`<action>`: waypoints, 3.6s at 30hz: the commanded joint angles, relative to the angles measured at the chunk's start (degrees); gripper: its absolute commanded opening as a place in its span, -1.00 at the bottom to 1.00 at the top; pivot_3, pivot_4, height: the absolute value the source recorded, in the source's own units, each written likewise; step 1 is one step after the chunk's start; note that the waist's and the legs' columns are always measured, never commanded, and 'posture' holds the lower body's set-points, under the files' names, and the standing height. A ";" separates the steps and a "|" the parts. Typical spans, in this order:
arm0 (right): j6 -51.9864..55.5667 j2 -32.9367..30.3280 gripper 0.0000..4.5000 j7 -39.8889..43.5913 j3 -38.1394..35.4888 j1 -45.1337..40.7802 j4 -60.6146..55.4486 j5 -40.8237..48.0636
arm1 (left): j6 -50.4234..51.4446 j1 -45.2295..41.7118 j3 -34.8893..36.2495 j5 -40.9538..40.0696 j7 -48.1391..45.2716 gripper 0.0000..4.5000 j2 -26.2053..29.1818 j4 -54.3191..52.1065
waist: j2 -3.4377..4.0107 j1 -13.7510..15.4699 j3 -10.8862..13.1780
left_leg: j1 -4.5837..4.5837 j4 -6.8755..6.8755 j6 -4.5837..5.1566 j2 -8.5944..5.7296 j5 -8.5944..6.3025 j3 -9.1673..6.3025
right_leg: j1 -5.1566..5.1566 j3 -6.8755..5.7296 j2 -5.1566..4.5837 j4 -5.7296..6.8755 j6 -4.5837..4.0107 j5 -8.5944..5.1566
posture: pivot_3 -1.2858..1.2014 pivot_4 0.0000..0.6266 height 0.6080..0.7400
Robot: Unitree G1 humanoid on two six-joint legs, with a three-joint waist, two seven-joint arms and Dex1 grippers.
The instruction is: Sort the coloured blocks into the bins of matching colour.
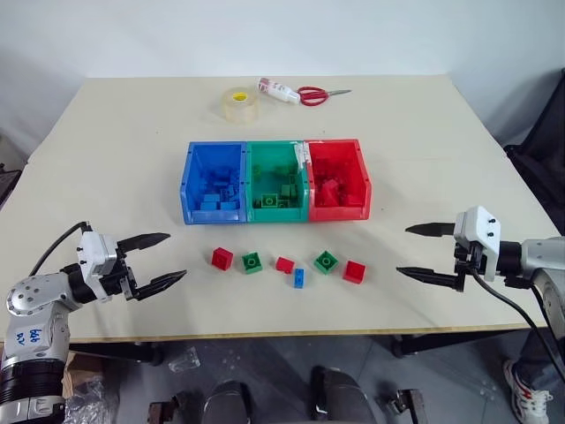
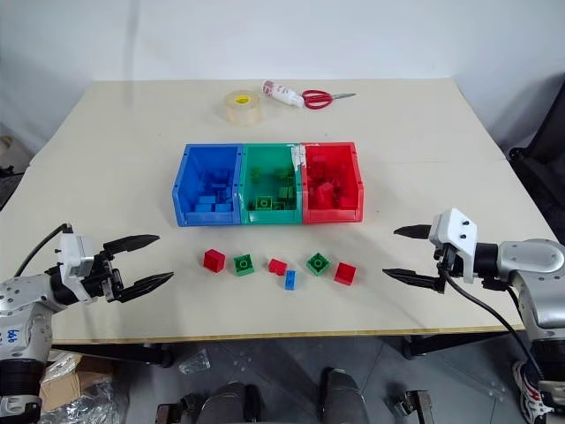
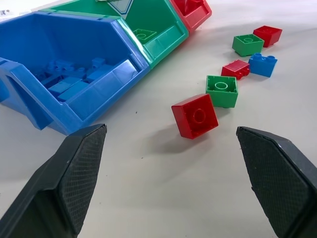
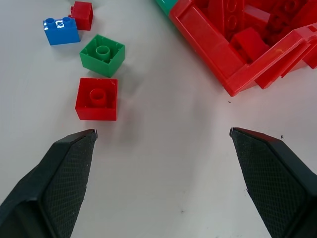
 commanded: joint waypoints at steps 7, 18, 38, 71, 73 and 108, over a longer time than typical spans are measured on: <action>1.49 0.77 1.00 -1.68 1.67 -1.78 -2.85 -0.57 | 6.24 -2.58 1.47 -2.59 5.22 0.98 -0.50 -1.67 | 0.00 0.04 0.00 | 0.00 0.02 0.00 0.00 0.00 0.00 | 0.01 0.00 0.00 0.03 0.00 0.00 | 0.03 -0.52 1.00; 5.56 -5.24 1.00 -1.33 -6.62 9.23 -7.65 1.06 | 2.38 -0.04 -0.55 -0.75 -0.45 0.98 -0.15 0.04 | -0.01 0.91 0.00 | -0.01 0.03 0.00 0.00 0.00 0.00 | 0.01 0.01 0.00 0.01 0.00 0.00 | 0.03 -0.52 1.00; 15.25 1.00 1.00 -5.20 8.84 1.25 -14.31 -2.46 | 1.34 4.46 0.19 -2.70 0.35 0.98 -2.93 -5.83 | -0.10 1.21 -0.01 | 0.24 0.05 -0.01 0.01 -0.02 0.08 | 0.06 0.11 -0.02 -0.02 -0.11 -0.06 | 0.03 -0.52 1.00; 0.66 20.64 -0.03 -22.40 12.84 -40.30 27.32 -16.05 | 0.45 3.22 -1.72 -2.06 3.49 1.00 -4.94 -6.61 | -0.09 -0.32 -0.01 | 0.22 -0.04 -0.05 0.05 0.01 0.18 | -0.04 0.07 0.01 0.33 -0.16 -0.09 | 0.03 -0.52 1.00; -1.91 22.24 0.23 -22.70 13.25 -42.70 32.39 -17.24 | -0.06 2.95 -1.58 -2.36 2.89 1.00 -5.02 -6.47 | -0.09 -0.44 -0.01 | 0.23 -0.08 -0.07 0.05 0.01 0.23 | -0.06 0.07 0.00 0.34 -0.16 -0.09 | 0.03 -0.52 1.00; 14.08 -2.75 0.99 -3.55 -1.87 6.41 -17.43 -0.74 | -6.88 -3.10 -3.52 -2.38 -8.12 1.00 -4.60 5.01 | -0.11 -0.08 0.01 | 0.35 -0.04 -0.08 0.07 -0.05 0.24 | 0.02 0.04 -0.01 0.03 -0.15 -0.09 | 0.03 -0.52 1.00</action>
